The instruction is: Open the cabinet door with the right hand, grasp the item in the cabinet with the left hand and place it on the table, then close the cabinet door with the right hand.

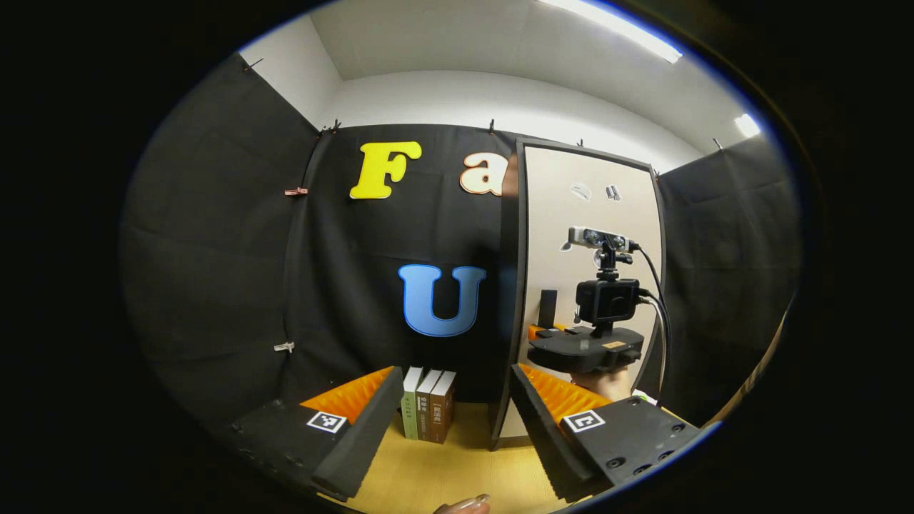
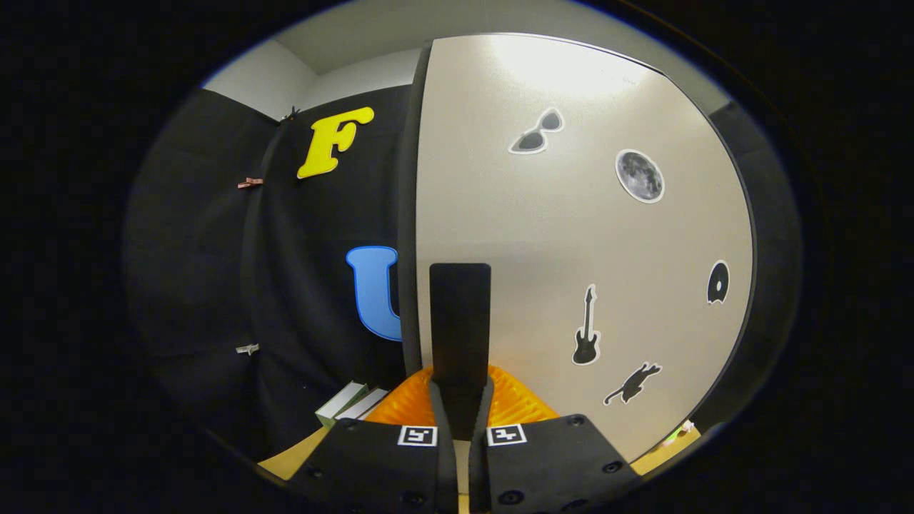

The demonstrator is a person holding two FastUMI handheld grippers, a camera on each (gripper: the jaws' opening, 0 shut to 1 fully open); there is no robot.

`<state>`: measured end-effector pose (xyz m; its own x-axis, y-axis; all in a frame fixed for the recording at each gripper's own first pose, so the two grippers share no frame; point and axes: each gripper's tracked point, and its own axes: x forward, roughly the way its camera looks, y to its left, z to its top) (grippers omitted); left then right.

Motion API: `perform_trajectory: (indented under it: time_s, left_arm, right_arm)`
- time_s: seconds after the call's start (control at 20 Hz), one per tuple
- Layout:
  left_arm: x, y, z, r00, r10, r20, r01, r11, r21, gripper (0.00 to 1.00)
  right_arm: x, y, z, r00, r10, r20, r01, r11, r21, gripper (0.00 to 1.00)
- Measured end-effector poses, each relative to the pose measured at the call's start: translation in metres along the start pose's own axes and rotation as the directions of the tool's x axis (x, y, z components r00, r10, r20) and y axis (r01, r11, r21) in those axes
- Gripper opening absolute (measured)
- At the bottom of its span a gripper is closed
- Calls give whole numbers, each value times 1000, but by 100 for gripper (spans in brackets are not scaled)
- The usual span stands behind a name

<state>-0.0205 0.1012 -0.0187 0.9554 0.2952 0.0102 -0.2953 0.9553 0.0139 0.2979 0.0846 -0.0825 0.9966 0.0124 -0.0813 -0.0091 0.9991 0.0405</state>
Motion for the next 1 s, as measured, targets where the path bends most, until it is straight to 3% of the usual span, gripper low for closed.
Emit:
perform_trajectory:
  time_s: [0.3,1.0]
  left_arm:
    - [-6,2,-3,999,-47,-1,47,999,15,94]
    - [-27,-42,-5,977,-211,18,211,977,-11,94]
  right_arm:
    - [-23,1,2,999,41,-11,-40,999,13,11]
    - [-115,-19,6,991,125,-39,-125,992,5,10]
